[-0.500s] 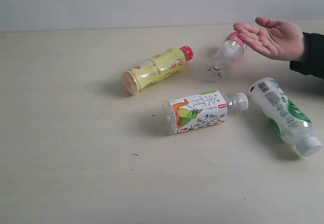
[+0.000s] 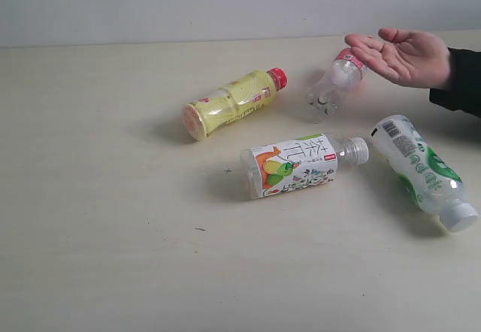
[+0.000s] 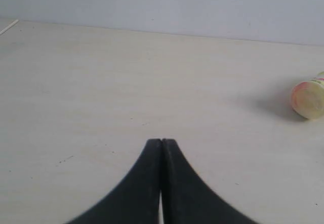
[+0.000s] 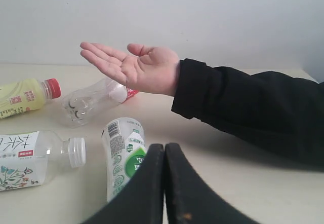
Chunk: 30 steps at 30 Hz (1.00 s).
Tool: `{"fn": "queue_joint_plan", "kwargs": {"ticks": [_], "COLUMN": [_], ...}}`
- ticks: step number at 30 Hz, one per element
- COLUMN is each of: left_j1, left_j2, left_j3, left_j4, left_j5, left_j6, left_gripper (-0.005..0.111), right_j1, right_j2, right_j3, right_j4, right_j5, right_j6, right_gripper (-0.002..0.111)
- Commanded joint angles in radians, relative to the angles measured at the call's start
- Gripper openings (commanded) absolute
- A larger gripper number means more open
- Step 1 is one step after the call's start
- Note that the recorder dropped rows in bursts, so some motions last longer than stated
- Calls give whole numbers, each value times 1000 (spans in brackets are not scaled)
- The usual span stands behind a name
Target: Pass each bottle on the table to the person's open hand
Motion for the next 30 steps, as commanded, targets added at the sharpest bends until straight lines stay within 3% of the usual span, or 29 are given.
{"fn": "queue_joint_plan", "kwargs": {"ticks": [1,13,18,23,26,30], "left_j1": [2,2,2,2,2,2], "left_j2": [-7,-7,-7,-7,-7,-7], "left_j3": [-2,-2,-2,-2,-2,-22], "left_j4": [-5,-2,-299,-506,-579,-565], "left_j5": [-9,-66,-248,-339,-462,-594], "left_j6": [-1,29,18,-36,-135,-288], "left_gripper": [0,0,0,0,0,0], "right_j1": [-4,-4,-4,-4,-4,-4], "right_j2": [-6,-6,-6,-6,-6,-6], "right_j3": [5,5,5,5,5,5], "right_j4": [-6,-6,-6,-6,-6,-6], "right_j5": [-12,-12,-12,-12,-12,-12], "right_j6": [-1,-1,-1,-1,-1,-1], "right_gripper": [0,0,0,0,0,0]}}
